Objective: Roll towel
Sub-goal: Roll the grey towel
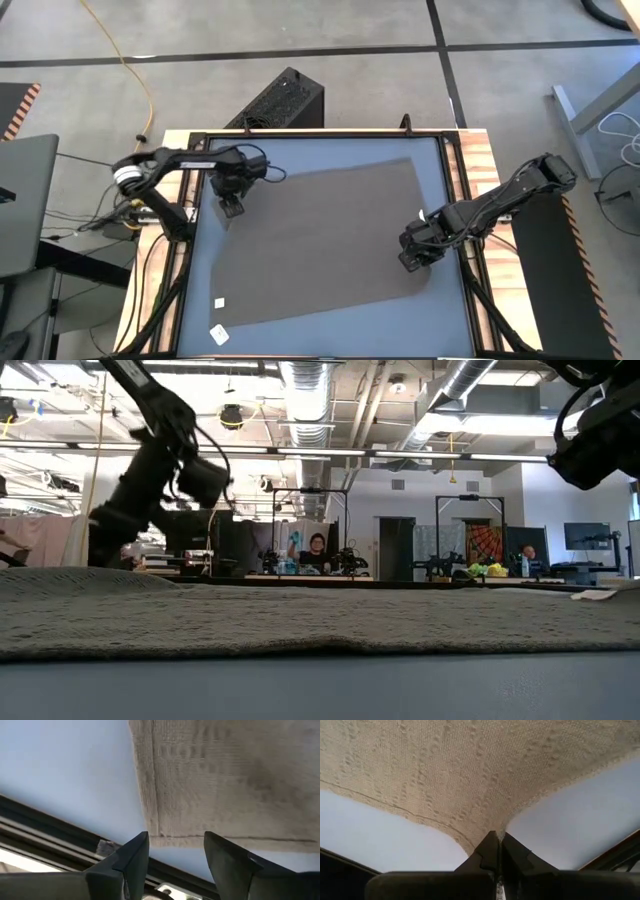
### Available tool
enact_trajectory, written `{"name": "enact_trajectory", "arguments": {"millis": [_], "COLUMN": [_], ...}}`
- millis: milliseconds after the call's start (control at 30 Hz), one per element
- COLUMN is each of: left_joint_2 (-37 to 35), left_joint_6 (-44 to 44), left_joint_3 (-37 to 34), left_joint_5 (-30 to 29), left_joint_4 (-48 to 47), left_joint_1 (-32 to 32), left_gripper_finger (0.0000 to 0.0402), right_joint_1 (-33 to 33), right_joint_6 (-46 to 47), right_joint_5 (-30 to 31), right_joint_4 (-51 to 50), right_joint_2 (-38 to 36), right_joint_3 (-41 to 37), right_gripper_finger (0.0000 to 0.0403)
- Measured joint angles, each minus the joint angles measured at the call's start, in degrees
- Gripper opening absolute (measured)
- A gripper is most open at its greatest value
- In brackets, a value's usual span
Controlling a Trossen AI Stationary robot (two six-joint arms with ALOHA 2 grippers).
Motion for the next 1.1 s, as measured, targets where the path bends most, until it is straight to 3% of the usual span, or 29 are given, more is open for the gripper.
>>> {"name": "enact_trajectory", "arguments": {"millis": [333, 467, 600, 767, 933, 1100], "left_joint_2": [10.9, 13.2, 13.3, 12.9, 12.9, 12.9], "left_joint_6": [3.5, 6.5, 6.8, 8.4, 9.7, 11.6], "left_joint_3": [0.1, 0.1, -0.1, 0.2, 0.9, 1.0], "left_joint_5": [-8.3, -10.3, -19.5, -25.3, -20.5, -20.4], "left_joint_4": [1.9, 1.8, 3.0, 3.2, 3.2, 3.1], "left_joint_1": [0.1, 0.0, 0.1, -0.1, -0.2, -0.1], "left_gripper_finger": [0.0164, 0.0096, 0.0013, 0.0009, 0.0011, 0.0052], "right_joint_1": [0.0, 0.0, 0.0, 0.0, 0.0, 0.0], "right_joint_6": [0.1, 0.1, 0.0, -0.1, -0.1, 2.1], "right_joint_5": [2.7, 2.9, 3.8, 3.9, 3.8, 3.7], "right_joint_4": [0.1, 0.1, 0.1, -0.1, -0.2, -0.2], "right_joint_2": [0.0, 0.0, 0.0, 0.0, 0.0, 0.0], "right_joint_3": [0.0, 0.0, 0.0, 0.0, 0.0, 0.0], "right_gripper_finger": [0.0029, 0.0029, 0.0029, 0.0029, 0.0029, 0.0030]}}
